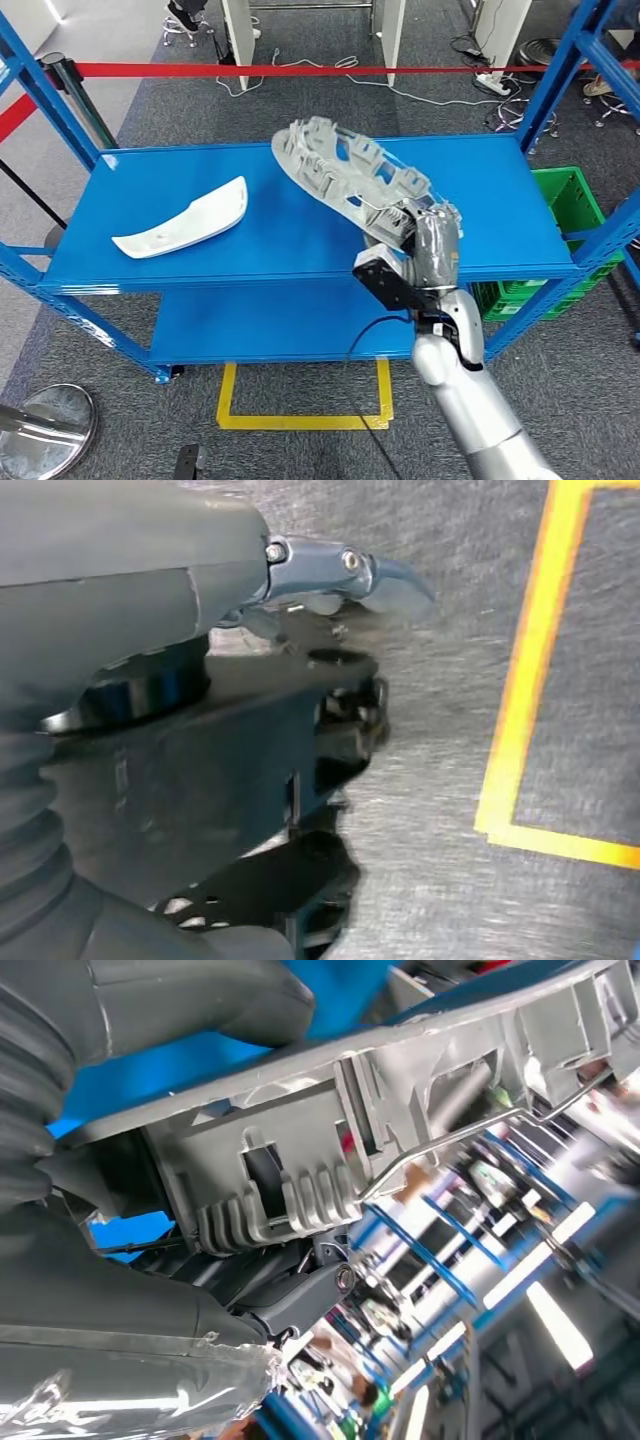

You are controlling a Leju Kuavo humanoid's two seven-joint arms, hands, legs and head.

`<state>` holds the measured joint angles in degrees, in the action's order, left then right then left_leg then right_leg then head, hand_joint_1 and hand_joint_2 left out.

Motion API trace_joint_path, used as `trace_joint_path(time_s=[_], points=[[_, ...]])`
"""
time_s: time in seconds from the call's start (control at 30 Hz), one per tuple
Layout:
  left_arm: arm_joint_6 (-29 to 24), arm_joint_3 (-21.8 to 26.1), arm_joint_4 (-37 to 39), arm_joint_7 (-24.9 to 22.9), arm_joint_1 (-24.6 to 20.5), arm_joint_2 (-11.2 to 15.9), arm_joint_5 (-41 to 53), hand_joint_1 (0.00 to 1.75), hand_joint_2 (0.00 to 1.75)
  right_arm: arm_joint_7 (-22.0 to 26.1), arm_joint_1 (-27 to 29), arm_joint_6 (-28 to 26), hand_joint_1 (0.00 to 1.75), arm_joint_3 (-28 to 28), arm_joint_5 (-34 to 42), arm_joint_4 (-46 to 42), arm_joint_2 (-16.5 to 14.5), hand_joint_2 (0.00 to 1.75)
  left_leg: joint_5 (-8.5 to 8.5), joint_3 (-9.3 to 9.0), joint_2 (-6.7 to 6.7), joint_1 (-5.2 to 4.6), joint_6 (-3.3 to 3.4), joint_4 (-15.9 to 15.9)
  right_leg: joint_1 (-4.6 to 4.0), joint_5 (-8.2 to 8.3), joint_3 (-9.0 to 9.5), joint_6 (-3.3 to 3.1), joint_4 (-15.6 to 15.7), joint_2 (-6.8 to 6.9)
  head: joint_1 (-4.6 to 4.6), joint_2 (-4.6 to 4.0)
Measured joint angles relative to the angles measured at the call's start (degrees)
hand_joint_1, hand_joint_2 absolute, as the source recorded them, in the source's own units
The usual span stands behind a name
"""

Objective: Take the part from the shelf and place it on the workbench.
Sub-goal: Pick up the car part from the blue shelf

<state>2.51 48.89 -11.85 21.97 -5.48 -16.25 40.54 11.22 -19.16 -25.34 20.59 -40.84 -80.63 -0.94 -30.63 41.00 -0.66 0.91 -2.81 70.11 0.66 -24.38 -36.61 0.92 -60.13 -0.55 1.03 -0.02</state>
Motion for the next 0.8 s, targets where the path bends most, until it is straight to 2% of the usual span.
trace_joint_path(time_s=[0.03,0.07,0.1,0.17,0.2,0.27,0.37,0.43,0.5,0.53,0.57,0.6,0.63,0.7,0.73,0.8], points=[[-0.14,0.20,-0.03,0.13,-0.01,0.01,-0.09,0.00,1.75,0.54,0.85,-0.86,1.75,0.00,0.65,-1.22,-0.10,1.75,-0.70,1.41,0.00,-0.07,0.06,2.68,-0.09,-0.05,0.03,-0.10,0.00,0.03,0.00,0.00],[-0.27,0.34,-0.06,0.21,0.01,0.02,-0.17,0.00,1.75,1.02,1.63,-1.64,1.75,0.00,1.28,-2.32,-0.20,1.75,-0.40,1.95,0.00,-0.15,0.20,3.58,-0.15,-0.08,0.07,-0.15,0.00,0.02,0.01,0.00],[-0.39,0.43,-0.09,0.21,0.06,0.02,-0.26,0.00,1.75,1.49,2.36,-2.36,1.75,0.00,1.99,-3.41,-0.32,1.75,0.90,1.44,-0.01,-0.25,0.40,2.39,-0.17,-0.11,0.13,-0.16,0.00,-0.02,0.00,0.00],[-0.54,0.62,-0.12,0.22,0.18,0.03,-0.37,0.00,1.75,2.31,3.77,-3.62,1.75,0.00,3.28,-5.53,-0.61,1.75,4.68,-1.74,0.00,-0.41,0.90,-4.08,-0.20,-0.19,0.26,-0.02,-0.01,-0.18,-0.02,0.00],[-0.60,0.72,-0.13,0.25,0.19,0.02,-0.40,0.00,1.75,2.70,4.43,-4.20,1.75,0.00,3.86,-6.59,-0.75,1.75,5.79,-3.45,-0.02,-0.46,1.11,-7.62,-0.32,-0.28,0.22,0.16,-0.11,-0.26,-0.02,0.00],[-0.65,0.97,-0.13,0.32,0.23,0.00,-0.42,0.00,1.75,3.24,5.60,-5.10,1.75,0.00,4.68,-8.42,-0.93,1.75,6.25,-5.17,-0.08,-0.55,1.39,-11.26,-0.55,-0.31,0.13,0.70,-0.10,-0.31,0.05,0.00],[-0.67,1.50,-0.13,0.46,0.45,-0.05,-0.47,0.00,1.75,3.45,6.84,-5.49,1.75,0.00,5.30,-10.10,-1.01,1.75,6.20,-5.45,-0.15,-0.49,2.05,-11.89,-0.53,-0.61,0.02,1.57,-0.14,-0.19,0.11,0.00],[-0.68,1.69,-0.13,0.55,0.49,-0.10,-0.52,0.00,1.75,3.83,7.37,-5.64,1.75,0.03,5.72,-10.80,-1.02,1.75,6.33,-5.59,-0.13,-0.30,2.58,-12.07,-0.48,-2.82,-1.49,2.04,-3.50,-0.05,0.33,0.00],[-0.75,1.79,-0.13,0.68,0.49,-0.11,-0.54,0.00,1.75,5.13,8.16,-6.35,1.75,0.09,6.78,-11.53,-1.03,1.75,6.28,-5.63,-0.13,-0.31,2.86,-12.05,-0.46,-6.34,-4.79,2.37,-10.82,0.04,0.55,0.00],[-0.80,1.84,-0.13,0.77,0.51,-0.11,-0.55,0.00,1.75,6.03,8.75,-6.97,1.75,0.11,7.49,-12.01,-1.07,1.75,6.24,-5.64,-0.13,-0.32,2.92,-12.04,-0.42,-7.47,-6.36,2.51,-14.12,0.04,0.56,0.00],[-0.80,1.87,-0.13,0.87,0.53,-0.10,-0.55,0.00,1.75,6.96,9.44,-7.71,1.75,0.13,8.25,-12.66,-1.13,1.75,6.20,-5.68,-0.16,-0.30,2.94,-12.03,-0.37,-7.62,-7.22,2.63,-15.78,0.05,0.59,0.00],[-0.71,1.91,-0.13,0.97,0.55,-0.08,-0.56,0.00,1.75,7.78,10.11,-8.42,1.75,0.14,8.91,-13.41,-1.22,1.75,6.13,-5.74,-0.21,-0.26,2.91,-12.01,-0.27,-6.74,-7.07,2.74,-15.29,0.07,0.61,0.00],[-0.55,1.94,-0.13,1.04,0.56,-0.05,-0.55,0.00,1.75,8.49,10.72,-8.99,1.75,0.17,9.41,-14.31,-1.35,1.75,6.04,-5.86,-0.26,-0.17,2.79,-11.98,-0.13,-4.97,-5.81,2.86,-12.59,0.10,0.61,0.00],[-0.23,2.02,-0.13,1.14,0.56,0.07,-0.55,0.00,1.75,9.43,11.47,-9.69,1.75,0.37,9.92,-15.97,-1.62,1.75,5.71,-6.05,-0.36,-0.17,2.20,-11.78,0.13,-1.69,-1.89,3.10,-4.83,0.15,0.67,0.01],[-0.14,2.05,-0.14,1.16,0.56,0.14,-0.55,0.00,1.75,9.69,11.71,-9.90,1.75,0.52,10.01,-16.68,-1.76,1.75,5.60,-6.10,-0.37,-0.24,1.84,-11.68,0.19,-0.90,-0.41,2.91,-2.07,0.09,0.66,0.01],[0.01,2.11,-0.15,1.19,0.60,0.30,-0.55,0.00,1.75,10.05,12.21,-10.23,1.75,0.77,10.52,-17.68,-1.97,1.75,5.63,-6.14,-0.38,-0.38,1.21,-11.71,0.00,-0.95,0.48,2.06,-0.54,-0.15,0.61,0.01]])
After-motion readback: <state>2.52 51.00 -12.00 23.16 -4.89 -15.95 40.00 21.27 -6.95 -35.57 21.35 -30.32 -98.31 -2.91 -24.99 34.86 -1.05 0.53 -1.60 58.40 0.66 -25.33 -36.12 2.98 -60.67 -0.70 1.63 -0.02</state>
